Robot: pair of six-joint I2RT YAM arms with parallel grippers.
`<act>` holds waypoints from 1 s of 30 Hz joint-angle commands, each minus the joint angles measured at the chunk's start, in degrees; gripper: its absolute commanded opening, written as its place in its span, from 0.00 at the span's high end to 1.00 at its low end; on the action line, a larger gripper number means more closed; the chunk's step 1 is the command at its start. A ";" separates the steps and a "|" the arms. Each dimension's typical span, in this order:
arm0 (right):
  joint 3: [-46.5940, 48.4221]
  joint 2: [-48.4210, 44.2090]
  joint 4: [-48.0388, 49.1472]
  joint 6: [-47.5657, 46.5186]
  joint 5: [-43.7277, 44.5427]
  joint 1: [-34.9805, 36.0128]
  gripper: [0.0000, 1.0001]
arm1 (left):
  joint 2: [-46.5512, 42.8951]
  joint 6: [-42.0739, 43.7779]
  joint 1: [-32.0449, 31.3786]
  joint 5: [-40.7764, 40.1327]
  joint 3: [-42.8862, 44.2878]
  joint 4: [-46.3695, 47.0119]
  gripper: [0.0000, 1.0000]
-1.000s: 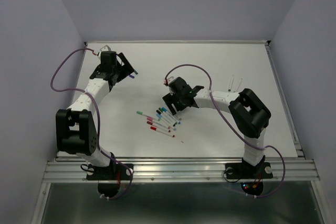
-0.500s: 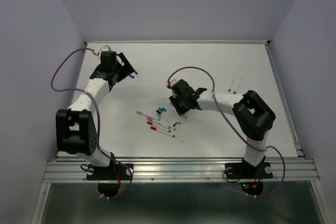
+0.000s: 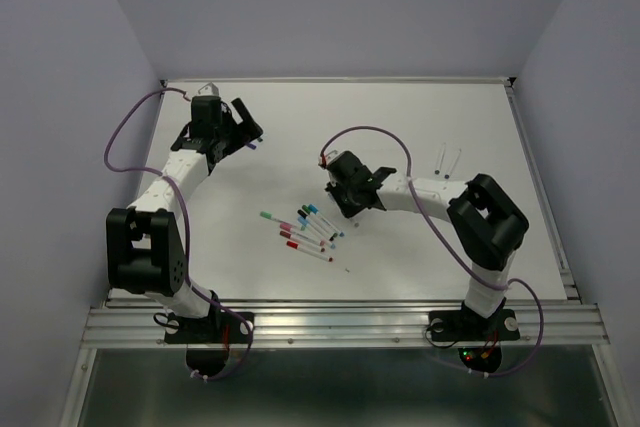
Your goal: Open the pen caps
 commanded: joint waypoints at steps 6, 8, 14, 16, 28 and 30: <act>1.14 -10.78 15.46 2.07 -10.90 -3.04 0.99 | -3.04 1.74 -3.31 18.42 -3.69 12.08 0.01; 0.70 -11.75 17.93 2.95 -14.32 -3.65 0.99 | -2.87 1.56 -5.24 22.11 -3.87 14.80 0.01; 2.80 -11.76 20.05 4.27 -15.84 -4.89 0.99 | -2.43 -1.77 -10.07 24.40 -3.87 19.72 0.03; 3.07 -11.32 19.96 4.44 -15.92 -5.41 0.99 | -2.16 -3.09 -10.70 24.67 -4.13 20.96 0.04; 2.81 -11.67 25.15 6.02 -16.19 -5.94 0.99 | 1.97 -5.47 -13.25 26.87 -2.90 24.04 0.17; 2.81 -11.67 25.41 6.20 -16.36 -5.94 0.99 | 1.97 -5.47 -13.34 26.43 -2.81 23.95 0.17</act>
